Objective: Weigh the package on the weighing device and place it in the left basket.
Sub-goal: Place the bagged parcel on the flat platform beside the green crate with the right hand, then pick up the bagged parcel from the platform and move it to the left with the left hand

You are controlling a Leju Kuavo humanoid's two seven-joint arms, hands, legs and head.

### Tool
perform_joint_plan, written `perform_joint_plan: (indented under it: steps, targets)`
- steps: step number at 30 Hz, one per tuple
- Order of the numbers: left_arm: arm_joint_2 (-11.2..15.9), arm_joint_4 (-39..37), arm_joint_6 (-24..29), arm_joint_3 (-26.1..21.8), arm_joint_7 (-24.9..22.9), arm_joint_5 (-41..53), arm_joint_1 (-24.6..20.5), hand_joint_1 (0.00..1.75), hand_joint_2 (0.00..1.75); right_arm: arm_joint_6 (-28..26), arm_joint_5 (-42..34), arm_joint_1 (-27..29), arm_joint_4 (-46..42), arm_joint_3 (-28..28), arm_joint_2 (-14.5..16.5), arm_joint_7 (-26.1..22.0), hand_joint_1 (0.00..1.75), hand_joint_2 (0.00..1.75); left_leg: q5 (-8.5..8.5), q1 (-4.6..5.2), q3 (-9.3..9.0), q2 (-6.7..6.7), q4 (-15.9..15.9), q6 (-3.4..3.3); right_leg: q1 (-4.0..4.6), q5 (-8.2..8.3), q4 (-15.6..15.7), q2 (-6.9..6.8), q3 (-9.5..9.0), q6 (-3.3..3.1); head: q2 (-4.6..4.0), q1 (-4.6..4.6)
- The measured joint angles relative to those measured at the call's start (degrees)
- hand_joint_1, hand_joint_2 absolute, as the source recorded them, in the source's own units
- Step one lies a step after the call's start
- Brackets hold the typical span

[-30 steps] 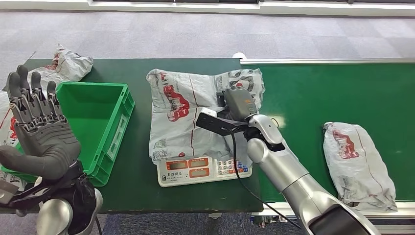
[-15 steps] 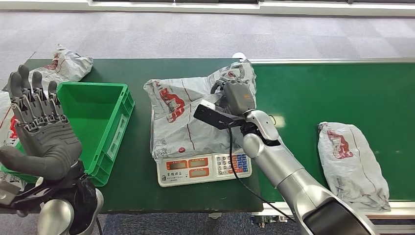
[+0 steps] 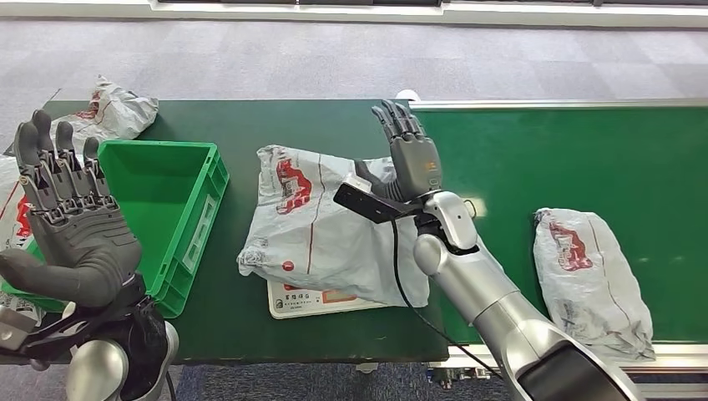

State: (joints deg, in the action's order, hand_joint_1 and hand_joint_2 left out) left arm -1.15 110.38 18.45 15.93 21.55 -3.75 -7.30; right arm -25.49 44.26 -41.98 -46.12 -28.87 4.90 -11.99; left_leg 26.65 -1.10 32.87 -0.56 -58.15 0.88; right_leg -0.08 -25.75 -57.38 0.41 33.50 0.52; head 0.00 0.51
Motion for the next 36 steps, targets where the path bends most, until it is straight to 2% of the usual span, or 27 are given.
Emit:
perform_joint_plan:
  steps: [7,10,13,14,16,17,18,20,23,26,29,33,36]
  targets:
    - [-0.25,0.00,2.24,0.00,-0.43,4.07,-0.05,0.00,0.00,-7.30,2.64,2.64,-5.58,0.98,-0.80,-0.80,0.00,0.00,0.00,0.00,0.01,0.00,-0.01,0.00,0.00,0.00,0.00,0.00,0.01,0.00,0.00,-0.01]
    - [-0.25,-0.05,5.14,0.08,-1.74,9.36,-0.10,0.00,0.00,-10.30,-0.40,6.65,-14.29,2.17,-1.21,-1.66,0.00,0.00,0.01,0.01,0.05,-0.02,-0.01,0.00,0.00,-0.01,0.01,-0.01,0.05,-0.01,0.00,-0.01]
    - [0.25,-0.43,5.33,0.47,-3.16,14.94,-0.55,0.00,0.00,-12.39,-2.41,12.22,-27.54,2.67,-2.09,-3.51,0.00,0.00,0.02,0.01,0.11,-0.04,-0.01,-0.01,0.01,-0.04,0.01,-0.01,0.12,-0.04,0.00,0.00]
    - [0.64,-0.70,4.36,0.66,-4.00,17.25,-0.89,0.00,0.00,-13.07,-2.59,14.33,-32.41,2.64,-2.56,-4.36,0.00,0.44,0.03,0.01,0.13,-0.06,-0.01,-0.01,0.01,-0.06,0.02,-0.03,0.13,-0.05,0.00,-0.01]
    - [1.68,-1.57,0.82,1.15,-6.32,22.58,-2.05,0.00,0.87,-14.11,-2.53,18.67,-41.33,2.45,-3.61,-5.83,0.00,1.31,0.04,0.01,0.15,-0.11,0.00,-0.02,0.01,-0.09,0.02,-0.06,0.14,-0.08,0.00,-0.01]
    - [2.29,-2.26,-1.64,1.44,-7.73,25.47,-2.95,0.00,0.87,-14.37,-2.61,20.80,-45.26,2.35,-4.17,-6.64,0.00,1.75,0.05,0.01,0.16,-0.13,0.00,-0.02,0.01,-0.11,0.03,-0.08,0.15,-0.09,0.00,-0.01]
    - [2.95,-3.20,-4.37,1.78,-9.16,28.10,-4.10,0.00,0.87,-14.48,-2.95,22.86,-48.61,2.28,-4.67,-7.64,0.00,1.75,0.05,0.01,0.16,-0.13,0.00,-0.02,0.01,-0.12,0.04,-0.10,0.15,-0.10,0.00,-0.01]
    - [4.45,-6.19,-10.33,2.81,-11.86,32.27,-7.27,0.00,0.00,-14.58,-4.46,26.84,-54.34,2.27,-5.49,-10.29,0.00,1.75,0.05,0.01,0.16,-0.13,0.00,-0.02,0.00,-0.11,0.04,-0.13,0.16,-0.10,0.00,-0.01]
    - [6.86,-12.99,-15.97,5.24,-13.56,35.68,-13.34,0.00,0.00,-14.65,-6.55,31.64,-60.55,2.34,-6.21,-13.39,0.00,1.75,0.00,0.01,0.16,-0.04,0.00,0.03,0.00,-0.01,0.02,-0.06,0.19,-0.16,0.00,-0.01]
    - [8.40,-18.48,-16.62,7.04,-13.56,36.71,-17.56,0.00,0.00,-14.66,-7.11,34.33,-64.21,2.45,-6.67,-14.18,0.00,1.75,-0.06,0.01,0.15,0.17,0.01,0.09,0.00,0.11,-0.01,0.13,0.24,-0.21,0.00,-0.01]
    - [9.24,-21.45,-16.66,8.15,-13.40,36.75,-19.68,0.00,0.00,-14.66,-7.18,35.56,-66.24,2.49,-6.97,-14.32,0.00,1.75,-0.09,0.01,0.14,0.21,0.00,0.14,0.01,0.14,-0.02,0.17,0.27,-0.21,0.00,-0.01]
    - [9.91,-23.46,-16.91,9.05,-13.59,37.20,-20.97,0.00,1.75,-14.65,-7.37,36.25,-67.57,2.52,-7.21,-14.33,0.00,1.75,-0.10,0.01,0.15,0.20,0.00,0.14,0.02,0.14,-0.05,0.17,0.30,-0.22,0.00,0.00]
    - [10.60,-26.21,-18.53,11.03,-14.73,40.17,-23.52,0.00,1.75,-14.65,-9.16,36.49,-68.01,2.61,-7.51,-15.00,0.00,1.75,-0.11,0.01,0.17,0.17,0.00,0.14,0.03,0.13,-0.05,0.13,0.33,-0.22,0.00,0.00]
